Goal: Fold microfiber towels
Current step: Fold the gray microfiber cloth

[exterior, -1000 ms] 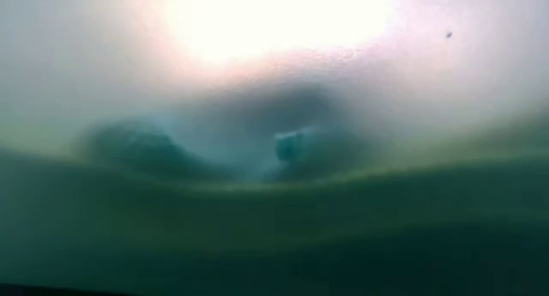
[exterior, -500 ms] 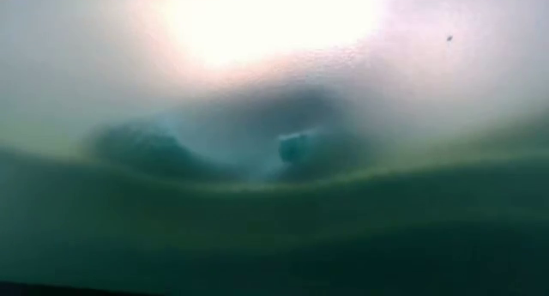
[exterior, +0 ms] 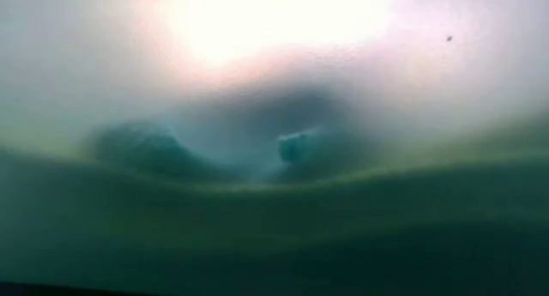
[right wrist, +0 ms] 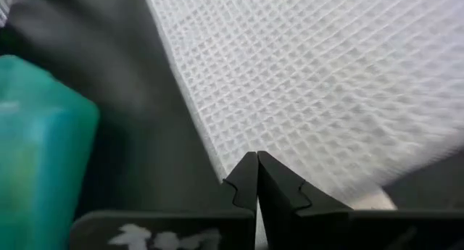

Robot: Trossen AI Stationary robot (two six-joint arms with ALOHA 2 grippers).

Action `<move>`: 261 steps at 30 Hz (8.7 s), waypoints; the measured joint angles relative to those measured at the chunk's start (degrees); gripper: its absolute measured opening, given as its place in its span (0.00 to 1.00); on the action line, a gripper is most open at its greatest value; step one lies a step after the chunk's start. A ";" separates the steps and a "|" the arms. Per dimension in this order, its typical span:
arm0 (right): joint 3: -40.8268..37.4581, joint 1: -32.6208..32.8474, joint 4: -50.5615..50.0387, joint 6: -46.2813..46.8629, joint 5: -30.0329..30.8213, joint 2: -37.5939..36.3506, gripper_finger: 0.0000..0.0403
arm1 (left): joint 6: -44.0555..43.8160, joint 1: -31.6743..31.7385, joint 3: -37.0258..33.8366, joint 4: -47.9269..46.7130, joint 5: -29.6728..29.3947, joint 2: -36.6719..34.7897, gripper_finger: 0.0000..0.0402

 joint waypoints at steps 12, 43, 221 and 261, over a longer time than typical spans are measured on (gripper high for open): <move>1.30 -0.17 0.31 -0.73 1.24 5.33 0.00 | -0.20 0.00 0.00 -0.02 1.09 -0.01 0.12; -15.89 -5.92 -27.21 3.29 18.34 -24.58 0.00 | 4.94 -7.89 2.36 38.02 22.93 6.72 0.12; -15.69 0.42 -30.58 12.96 18.16 -19.48 0.00 | 11.24 -15.45 28.94 -7.69 35.19 50.38 0.02; -15.69 -18.68 -30.01 8.22 16.09 -30.45 0.00 | -3.17 -12.20 32.34 -4.55 22.00 36.06 0.06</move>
